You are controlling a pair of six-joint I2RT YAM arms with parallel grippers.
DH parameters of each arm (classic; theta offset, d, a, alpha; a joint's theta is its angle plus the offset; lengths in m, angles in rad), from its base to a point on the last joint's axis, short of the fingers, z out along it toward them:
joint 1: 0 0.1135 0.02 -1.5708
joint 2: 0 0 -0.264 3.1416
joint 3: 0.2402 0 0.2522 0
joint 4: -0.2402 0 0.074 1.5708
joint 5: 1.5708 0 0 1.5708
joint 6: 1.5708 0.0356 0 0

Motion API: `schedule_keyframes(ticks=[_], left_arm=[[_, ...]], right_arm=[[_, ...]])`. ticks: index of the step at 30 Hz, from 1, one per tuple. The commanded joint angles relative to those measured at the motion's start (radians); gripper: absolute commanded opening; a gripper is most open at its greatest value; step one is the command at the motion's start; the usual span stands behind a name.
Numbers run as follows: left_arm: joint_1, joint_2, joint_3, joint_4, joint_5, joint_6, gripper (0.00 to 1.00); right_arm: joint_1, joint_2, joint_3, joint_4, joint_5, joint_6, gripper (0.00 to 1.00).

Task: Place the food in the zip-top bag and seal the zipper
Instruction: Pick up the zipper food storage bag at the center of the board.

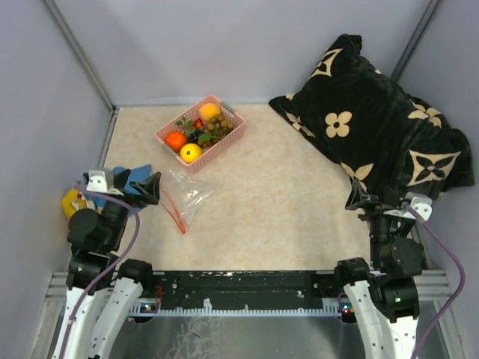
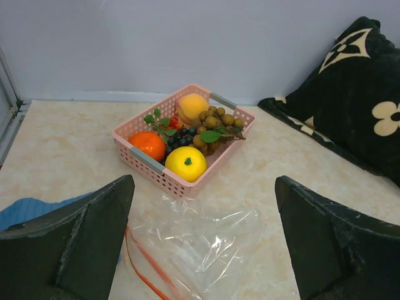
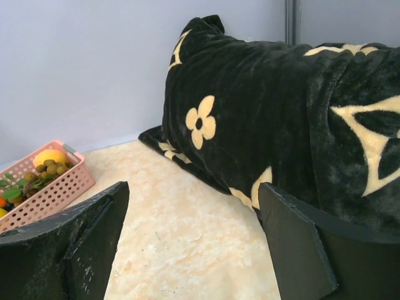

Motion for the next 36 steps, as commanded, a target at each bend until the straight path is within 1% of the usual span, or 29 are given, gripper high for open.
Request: schedule_keyframes(ticks=[1,4,8,11,17,20,25,27,30,36], left_arm=[[0.010,-0.012,-0.002,0.012,-0.001,-0.017,1.00],[0.012,0.004,0.011,0.012,-0.006,-0.042,1.00],[0.013,0.056,0.050,-0.029,0.043,-0.103,1.00],[0.012,0.075,0.048,-0.049,0.045,-0.154,1.00],[0.012,0.075,0.042,-0.133,-0.024,-0.265,1.00],[0.012,0.074,0.012,-0.148,-0.003,-0.304,1.00],[0.012,0.101,-0.061,-0.162,0.003,-0.448,1.00],[0.012,0.117,-0.101,-0.167,-0.025,-0.520,1.00],[0.012,0.131,-0.147,-0.195,-0.085,-0.589,1.00],[0.012,0.135,-0.253,-0.153,-0.138,-0.662,0.99]], right_arm=[[-0.016,-0.023,0.021,0.023,-0.004,0.006,0.85],[-0.016,-0.023,0.021,0.018,0.004,0.005,0.85],[-0.016,-0.023,0.018,0.014,0.002,0.004,0.85],[-0.016,-0.023,0.021,0.008,-0.012,0.005,0.85],[-0.016,-0.023,0.021,0.003,-0.023,0.006,0.85],[-0.017,-0.023,0.022,0.005,-0.044,0.006,0.85],[-0.016,-0.023,0.023,0.002,-0.063,0.009,0.85],[-0.017,-0.023,0.023,0.006,-0.066,0.010,0.85],[-0.016,-0.023,0.020,0.010,-0.077,0.011,0.85],[-0.016,-0.023,0.021,0.006,-0.080,0.012,0.85]])
